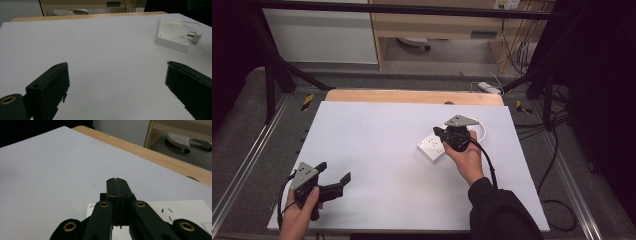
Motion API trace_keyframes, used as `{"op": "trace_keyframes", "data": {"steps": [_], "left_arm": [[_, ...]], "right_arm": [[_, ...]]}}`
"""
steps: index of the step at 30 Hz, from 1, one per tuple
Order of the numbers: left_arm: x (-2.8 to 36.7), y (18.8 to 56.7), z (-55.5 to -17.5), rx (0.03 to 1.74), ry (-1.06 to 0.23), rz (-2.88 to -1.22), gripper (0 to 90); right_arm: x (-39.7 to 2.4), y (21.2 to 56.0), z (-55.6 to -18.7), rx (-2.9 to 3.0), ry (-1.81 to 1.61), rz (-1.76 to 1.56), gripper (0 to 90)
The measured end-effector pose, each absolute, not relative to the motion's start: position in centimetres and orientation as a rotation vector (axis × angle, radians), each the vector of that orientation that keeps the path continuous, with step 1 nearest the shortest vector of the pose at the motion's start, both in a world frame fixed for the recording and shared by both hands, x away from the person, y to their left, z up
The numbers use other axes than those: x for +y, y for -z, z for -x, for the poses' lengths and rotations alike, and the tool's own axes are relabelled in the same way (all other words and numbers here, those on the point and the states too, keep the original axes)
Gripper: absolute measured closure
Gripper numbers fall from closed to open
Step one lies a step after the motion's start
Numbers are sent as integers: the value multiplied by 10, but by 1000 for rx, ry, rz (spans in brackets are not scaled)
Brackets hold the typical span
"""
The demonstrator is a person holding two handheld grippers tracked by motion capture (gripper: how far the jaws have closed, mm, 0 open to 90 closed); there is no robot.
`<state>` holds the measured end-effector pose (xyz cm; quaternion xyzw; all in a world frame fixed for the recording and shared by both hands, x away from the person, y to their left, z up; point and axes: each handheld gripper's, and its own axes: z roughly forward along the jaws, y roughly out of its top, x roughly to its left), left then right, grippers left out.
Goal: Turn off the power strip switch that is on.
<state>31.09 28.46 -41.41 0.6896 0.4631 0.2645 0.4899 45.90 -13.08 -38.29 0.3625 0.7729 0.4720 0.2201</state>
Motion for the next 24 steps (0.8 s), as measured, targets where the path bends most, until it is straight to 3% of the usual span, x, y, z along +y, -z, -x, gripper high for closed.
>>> {"op": "trace_keyframes", "data": {"steps": [24], "left_arm": [[284,415,-311,1133,-638,-1679,52]], "right_arm": [[-130,414,-458,2156,-1289,-1103,900]]}}
